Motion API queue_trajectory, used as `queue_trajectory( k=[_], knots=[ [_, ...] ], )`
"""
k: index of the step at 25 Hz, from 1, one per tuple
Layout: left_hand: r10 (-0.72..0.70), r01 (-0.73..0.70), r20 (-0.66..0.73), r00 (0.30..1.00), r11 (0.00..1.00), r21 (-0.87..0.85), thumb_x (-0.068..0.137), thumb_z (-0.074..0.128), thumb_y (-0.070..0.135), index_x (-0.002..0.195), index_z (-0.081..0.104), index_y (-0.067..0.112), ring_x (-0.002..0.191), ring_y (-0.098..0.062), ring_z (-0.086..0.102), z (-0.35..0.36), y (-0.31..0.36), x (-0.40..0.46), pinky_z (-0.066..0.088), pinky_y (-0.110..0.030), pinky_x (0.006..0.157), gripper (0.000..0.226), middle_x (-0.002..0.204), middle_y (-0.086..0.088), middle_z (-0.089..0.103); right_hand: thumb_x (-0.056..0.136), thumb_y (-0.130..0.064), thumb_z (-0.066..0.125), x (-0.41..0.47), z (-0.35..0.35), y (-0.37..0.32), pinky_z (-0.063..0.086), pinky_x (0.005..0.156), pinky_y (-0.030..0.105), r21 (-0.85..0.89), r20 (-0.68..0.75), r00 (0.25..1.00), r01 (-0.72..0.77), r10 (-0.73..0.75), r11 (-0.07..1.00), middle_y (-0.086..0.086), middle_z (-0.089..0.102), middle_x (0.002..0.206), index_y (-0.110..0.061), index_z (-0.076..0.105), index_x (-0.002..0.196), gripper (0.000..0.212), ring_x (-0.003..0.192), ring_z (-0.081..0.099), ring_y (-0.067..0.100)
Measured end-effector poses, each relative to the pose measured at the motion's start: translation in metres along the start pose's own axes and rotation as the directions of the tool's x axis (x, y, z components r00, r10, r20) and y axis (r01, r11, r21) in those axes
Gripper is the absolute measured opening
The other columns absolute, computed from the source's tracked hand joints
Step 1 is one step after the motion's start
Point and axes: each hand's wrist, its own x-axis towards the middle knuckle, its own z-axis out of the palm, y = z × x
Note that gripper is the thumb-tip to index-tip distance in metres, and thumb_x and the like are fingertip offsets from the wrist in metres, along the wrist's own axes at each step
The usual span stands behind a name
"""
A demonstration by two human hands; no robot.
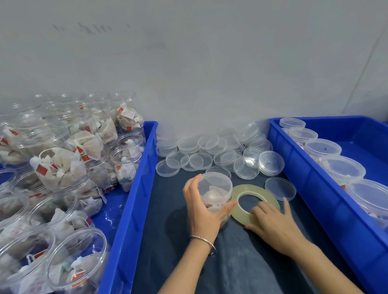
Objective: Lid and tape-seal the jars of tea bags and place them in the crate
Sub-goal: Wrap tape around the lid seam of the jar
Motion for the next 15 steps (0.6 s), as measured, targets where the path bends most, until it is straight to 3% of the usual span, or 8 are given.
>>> queue_trajectory(
  k=[1,3,5,7,9,10,12,15],
  knots=[
    [-0.003,0.003,0.001,1.0,1.0,0.006,0.051,0.092,0.03,0.122,0.037,0.041,0.117,0.011,0.037,-0.001,-0.001,0.001,0.029,0.0,0.092,0.091,0.127,0.011,0.035,0.093,-0.059,0.038,-0.003,-0.003,0.0,0.022,0.109,0.039,0.052,-0.038,0.999,0.02,-0.018,0.998,-0.012,0.046,0.113,-0.028,0.046,0.112,0.037,0.115,0.044,0.008],
    [-0.042,0.042,0.013,0.999,0.999,-0.009,0.052,0.093,0.023,0.117,0.039,0.04,0.112,0.016,0.039,-0.003,0.003,0.004,0.03,0.001,0.088,0.086,0.123,0.014,0.037,0.091,-0.05,0.05,-0.008,-0.018,0.0,0.039,0.077,0.026,0.436,-0.109,0.991,-0.025,0.08,0.899,-0.01,0.055,0.092,-0.024,0.05,0.095,0.026,0.086,0.053,0.009],
    [-0.091,0.092,0.038,0.995,0.996,-0.008,0.054,0.092,0.017,0.117,0.04,0.035,0.109,0.018,0.039,-0.004,0.008,0.009,0.03,0.002,0.086,0.083,0.12,0.01,0.038,0.09,-0.04,0.053,-0.012,-0.037,-0.002,0.038,0.056,0.024,0.8,-0.096,0.961,-0.081,0.261,0.594,-0.007,0.052,0.066,-0.013,0.048,0.079,0.029,0.056,0.047,0.007],
    [-0.118,0.12,0.115,0.986,0.993,-0.01,0.065,0.087,0.015,0.128,0.038,0.024,0.114,0.013,0.037,-0.006,0.018,0.014,0.027,0.001,0.092,0.08,0.127,0.002,0.035,0.091,-0.04,0.045,-0.018,-0.052,-0.002,0.036,0.057,0.027,0.961,-0.043,0.93,-0.061,0.366,0.269,-0.003,0.041,0.056,-0.009,0.043,0.072,0.037,0.047,0.036,0.008],
    [-0.109,0.109,0.175,0.978,0.994,0.013,0.083,0.071,0.03,0.14,0.03,0.015,0.13,-0.002,0.032,-0.009,0.033,0.018,0.022,-0.005,0.102,0.071,0.14,-0.001,0.028,0.093,-0.047,0.039,-0.032,-0.063,-0.004,0.036,0.058,0.026,0.989,-0.097,0.939,0.055,0.329,0.134,-0.002,0.036,0.053,-0.012,0.04,0.066,0.045,0.046,0.033,0.011],
    [-0.079,0.076,0.156,0.985,0.997,0.023,0.088,0.061,0.039,0.142,0.029,0.014,0.133,-0.003,0.029,-0.011,0.042,0.019,0.021,-0.007,0.105,0.068,0.143,0.002,0.027,0.089,-0.052,0.041,-0.04,-0.065,-0.007,0.035,0.054,0.021,0.976,-0.189,0.944,0.151,0.272,0.155,-0.003,0.035,0.053,-0.013,0.039,0.064,0.045,0.048,0.032,0.012],
    [0.019,-0.022,0.154,0.988,1.0,0.015,0.09,0.046,0.049,0.142,0.035,0.015,0.133,0.005,0.03,-0.016,0.063,0.021,0.023,-0.007,0.106,0.063,0.143,0.011,0.033,0.083,-0.048,0.046,-0.055,-0.063,-0.015,0.029,0.048,0.017,0.879,-0.405,0.906,0.348,0.126,0.326,-0.004,0.039,0.056,-0.021,0.043,0.07,0.03,0.05,0.032,0.007],
    [0.053,-0.048,0.455,0.889,0.999,-0.024,0.095,0.036,0.058,0.142,0.04,0.016,0.131,0.012,0.033,-0.021,0.089,0.017,0.024,-0.005,0.104,0.063,0.142,0.012,0.043,0.079,-0.037,0.049,-0.065,-0.061,-0.025,0.028,0.049,0.012,0.612,-0.586,0.809,0.473,-0.037,0.634,-0.019,0.04,0.06,-0.03,0.042,0.079,0.01,0.051,0.034,-0.003]
  ],
)
